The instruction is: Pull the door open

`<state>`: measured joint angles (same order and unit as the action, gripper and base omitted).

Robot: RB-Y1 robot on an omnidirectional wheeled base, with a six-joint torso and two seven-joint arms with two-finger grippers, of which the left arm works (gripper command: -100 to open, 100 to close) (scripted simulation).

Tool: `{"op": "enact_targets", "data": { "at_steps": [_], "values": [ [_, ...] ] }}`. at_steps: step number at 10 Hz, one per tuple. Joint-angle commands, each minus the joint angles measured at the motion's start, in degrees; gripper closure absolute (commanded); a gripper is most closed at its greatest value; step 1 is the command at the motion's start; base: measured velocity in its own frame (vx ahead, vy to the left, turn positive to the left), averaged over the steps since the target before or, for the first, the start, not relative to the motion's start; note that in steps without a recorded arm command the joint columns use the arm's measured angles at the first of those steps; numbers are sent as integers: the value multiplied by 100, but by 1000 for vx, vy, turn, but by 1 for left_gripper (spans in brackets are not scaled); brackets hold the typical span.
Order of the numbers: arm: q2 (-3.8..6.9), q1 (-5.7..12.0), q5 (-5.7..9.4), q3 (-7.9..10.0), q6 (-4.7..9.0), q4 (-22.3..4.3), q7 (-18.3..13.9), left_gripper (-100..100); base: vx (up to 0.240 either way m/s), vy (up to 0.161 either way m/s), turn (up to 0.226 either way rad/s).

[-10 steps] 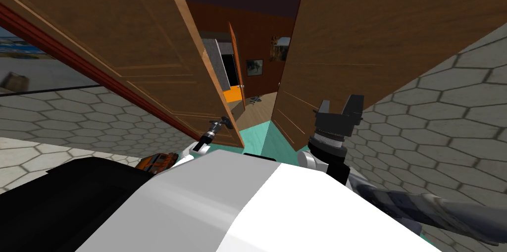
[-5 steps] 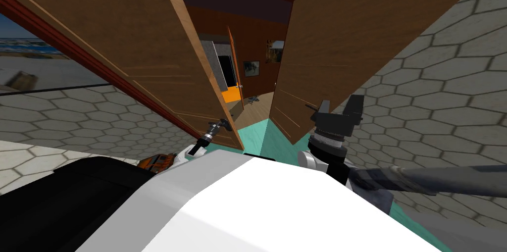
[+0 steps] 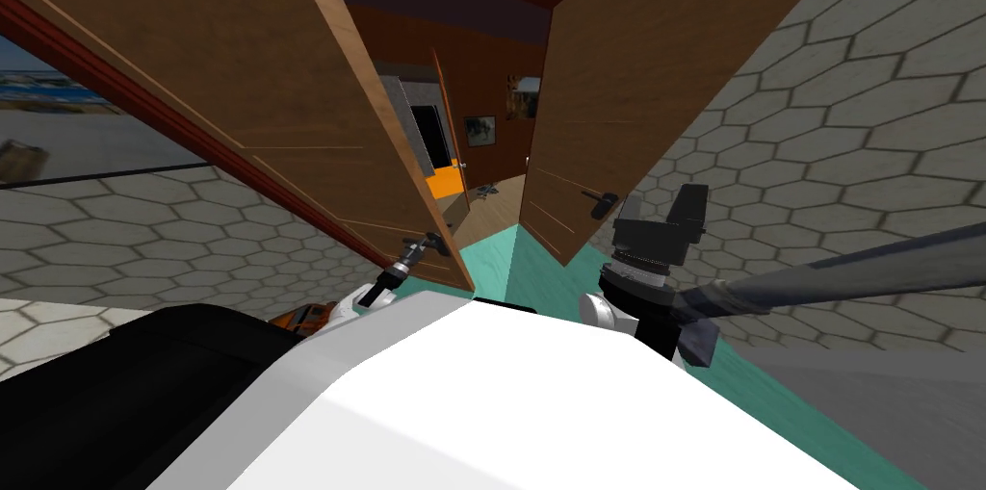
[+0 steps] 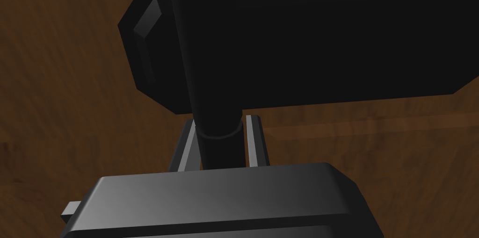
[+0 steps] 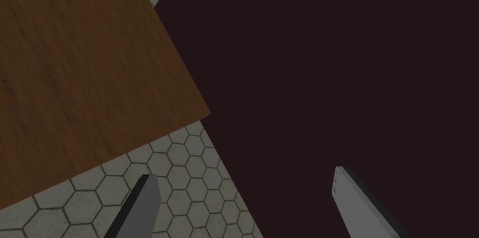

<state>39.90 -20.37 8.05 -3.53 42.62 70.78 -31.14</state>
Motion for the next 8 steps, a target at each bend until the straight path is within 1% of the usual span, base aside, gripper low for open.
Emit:
{"op": "enact_targets", "data": {
  "at_steps": [1,3,4,5,6,8],
  "values": [
    [65,-109,-2,-16,154,-19,-43,100,-182,64,-124],
    [140,-177,-6,-42,303,-52,-98,100,-193,70,-98],
    [105,-141,-15,-57,252,-53,-76,100,-90,25,-27],
    [155,-179,-25,-95,380,-112,-119,100,-150,67,-134],
    [170,-185,-25,-101,412,-126,-129,100,-194,87,-178],
    [236,-216,-29,-128,556,-190,-176,100,-191,59,-132]
  ]
}}
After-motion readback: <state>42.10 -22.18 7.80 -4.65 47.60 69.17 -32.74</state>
